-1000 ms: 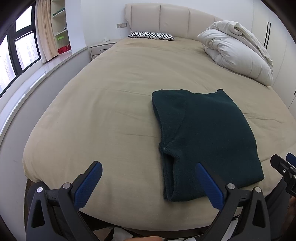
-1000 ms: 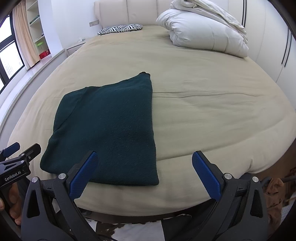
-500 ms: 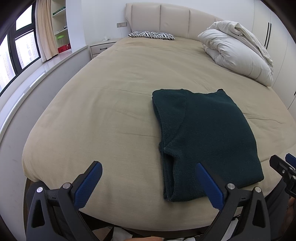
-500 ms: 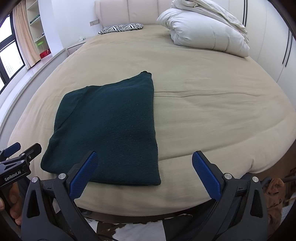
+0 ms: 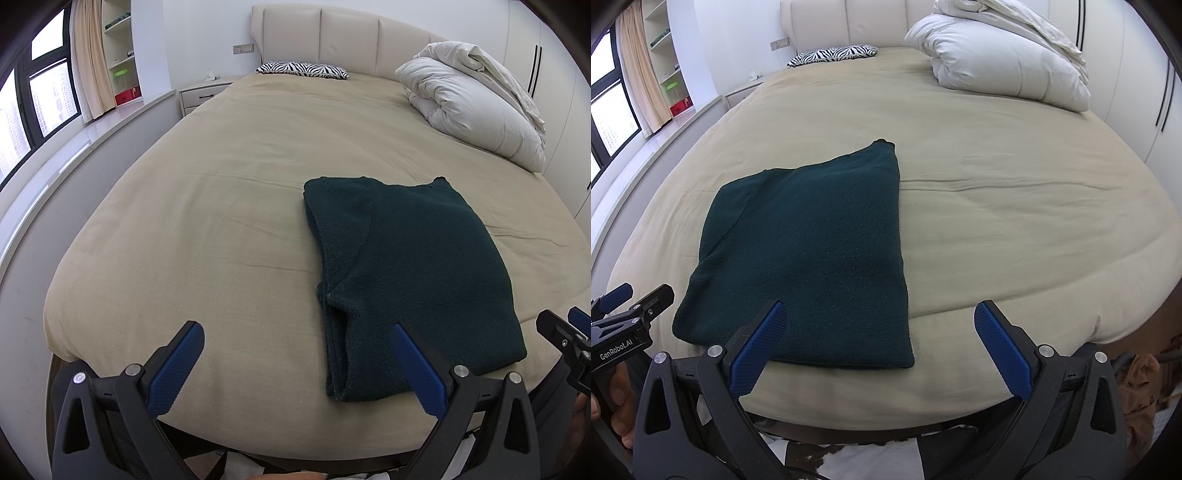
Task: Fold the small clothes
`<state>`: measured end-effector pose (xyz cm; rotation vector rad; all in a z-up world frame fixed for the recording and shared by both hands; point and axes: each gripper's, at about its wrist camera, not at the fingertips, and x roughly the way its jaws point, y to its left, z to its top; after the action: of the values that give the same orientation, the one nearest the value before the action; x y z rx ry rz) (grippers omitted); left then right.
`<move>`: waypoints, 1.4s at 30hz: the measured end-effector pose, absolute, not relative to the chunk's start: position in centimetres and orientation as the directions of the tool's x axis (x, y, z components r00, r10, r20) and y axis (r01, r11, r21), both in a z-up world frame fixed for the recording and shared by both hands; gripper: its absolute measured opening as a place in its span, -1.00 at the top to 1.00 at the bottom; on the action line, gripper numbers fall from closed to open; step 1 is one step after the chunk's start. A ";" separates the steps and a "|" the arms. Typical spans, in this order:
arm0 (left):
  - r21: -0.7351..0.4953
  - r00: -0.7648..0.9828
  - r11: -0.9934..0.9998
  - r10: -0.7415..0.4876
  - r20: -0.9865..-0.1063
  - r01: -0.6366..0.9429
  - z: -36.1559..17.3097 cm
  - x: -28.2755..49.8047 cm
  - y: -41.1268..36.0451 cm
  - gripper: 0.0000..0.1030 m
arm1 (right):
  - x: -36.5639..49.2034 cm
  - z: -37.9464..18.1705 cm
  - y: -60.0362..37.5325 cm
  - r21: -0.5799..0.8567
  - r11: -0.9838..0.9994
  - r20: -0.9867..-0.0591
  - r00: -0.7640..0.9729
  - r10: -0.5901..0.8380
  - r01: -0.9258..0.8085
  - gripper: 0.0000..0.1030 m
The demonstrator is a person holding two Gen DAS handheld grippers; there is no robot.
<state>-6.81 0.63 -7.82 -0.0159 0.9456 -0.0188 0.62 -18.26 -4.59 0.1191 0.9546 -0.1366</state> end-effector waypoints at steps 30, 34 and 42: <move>-0.022 0.583 1.000 -0.024 -0.812 0.010 -7.9 -6.8 0.6 -1.00 | 0.4 -4.9 -18.5 0.048 0.985 -0.822 0.567 -0.055 0.166 -1.00; -0.021 0.583 1.000 -0.023 -0.812 0.011 -7.9 -6.8 0.6 -1.00 | 0.4 -4.9 -18.5 0.049 0.985 -0.822 0.567 -0.054 0.165 -1.00; -0.021 0.583 1.000 -0.023 -0.812 0.010 -7.9 -6.8 0.6 -1.00 | 0.2 -5.1 -18.5 0.051 0.985 -0.824 0.564 -0.050 0.162 -1.00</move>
<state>-6.82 0.58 -7.87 -0.0147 0.9487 -0.0194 0.19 -18.52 -5.07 0.1256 0.9636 -0.1254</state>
